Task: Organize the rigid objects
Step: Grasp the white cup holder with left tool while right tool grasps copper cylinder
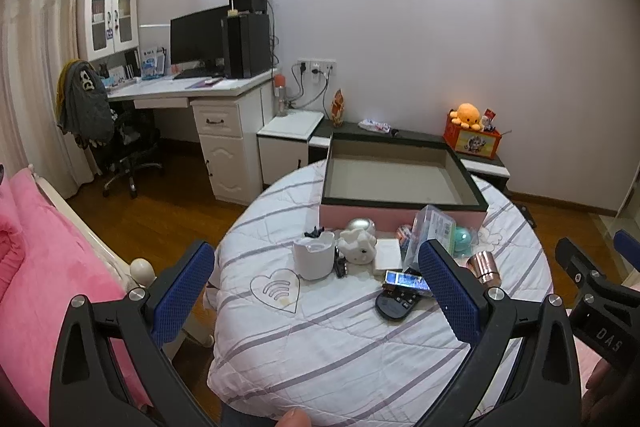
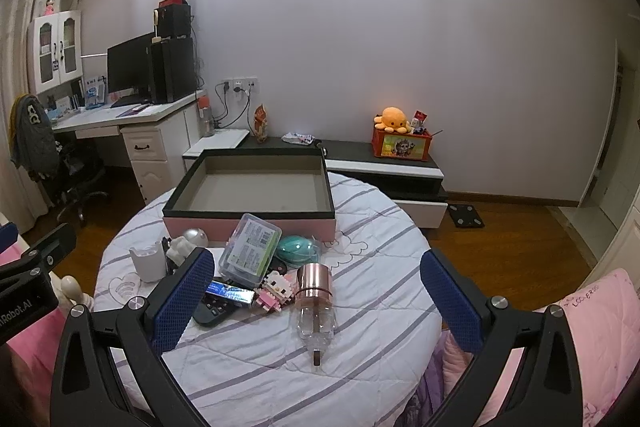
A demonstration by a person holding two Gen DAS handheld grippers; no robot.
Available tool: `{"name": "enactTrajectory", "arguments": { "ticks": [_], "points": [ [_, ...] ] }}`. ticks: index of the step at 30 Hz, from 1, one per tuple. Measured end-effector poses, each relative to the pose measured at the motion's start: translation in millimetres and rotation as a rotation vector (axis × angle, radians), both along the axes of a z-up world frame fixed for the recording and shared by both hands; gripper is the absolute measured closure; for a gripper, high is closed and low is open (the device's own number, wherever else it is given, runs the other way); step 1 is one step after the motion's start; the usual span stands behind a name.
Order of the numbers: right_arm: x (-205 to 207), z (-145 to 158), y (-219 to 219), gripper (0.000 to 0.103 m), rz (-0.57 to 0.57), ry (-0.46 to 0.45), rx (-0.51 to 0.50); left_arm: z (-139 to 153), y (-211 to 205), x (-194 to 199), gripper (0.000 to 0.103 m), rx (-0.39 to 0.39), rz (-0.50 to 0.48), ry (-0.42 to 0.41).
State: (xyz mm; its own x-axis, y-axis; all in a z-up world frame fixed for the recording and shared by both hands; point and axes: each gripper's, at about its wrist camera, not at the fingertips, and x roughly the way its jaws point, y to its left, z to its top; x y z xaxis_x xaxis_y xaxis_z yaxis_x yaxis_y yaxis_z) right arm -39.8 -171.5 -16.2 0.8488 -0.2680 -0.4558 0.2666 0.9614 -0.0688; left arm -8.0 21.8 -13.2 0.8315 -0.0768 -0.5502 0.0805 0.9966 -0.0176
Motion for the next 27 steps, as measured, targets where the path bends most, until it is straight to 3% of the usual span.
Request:
{"name": "enactTrajectory", "arguments": {
  "ticks": [10, 20, 27],
  "points": [
    [34, -44, -25, 0.0, -0.014, 0.118, 0.04, -64, 0, 38, 0.0, 0.002, 0.007, 0.165],
    [84, -98, -50, 0.0, -0.012, 0.248, 0.082, -117, 1, 97, 0.0, 0.049, 0.035, 0.242],
    [118, -126, -67, 0.019, 0.01, 0.313, 0.176, -138, 2, 137, 0.0, 0.047, 0.044, 0.275]
  ]
}}
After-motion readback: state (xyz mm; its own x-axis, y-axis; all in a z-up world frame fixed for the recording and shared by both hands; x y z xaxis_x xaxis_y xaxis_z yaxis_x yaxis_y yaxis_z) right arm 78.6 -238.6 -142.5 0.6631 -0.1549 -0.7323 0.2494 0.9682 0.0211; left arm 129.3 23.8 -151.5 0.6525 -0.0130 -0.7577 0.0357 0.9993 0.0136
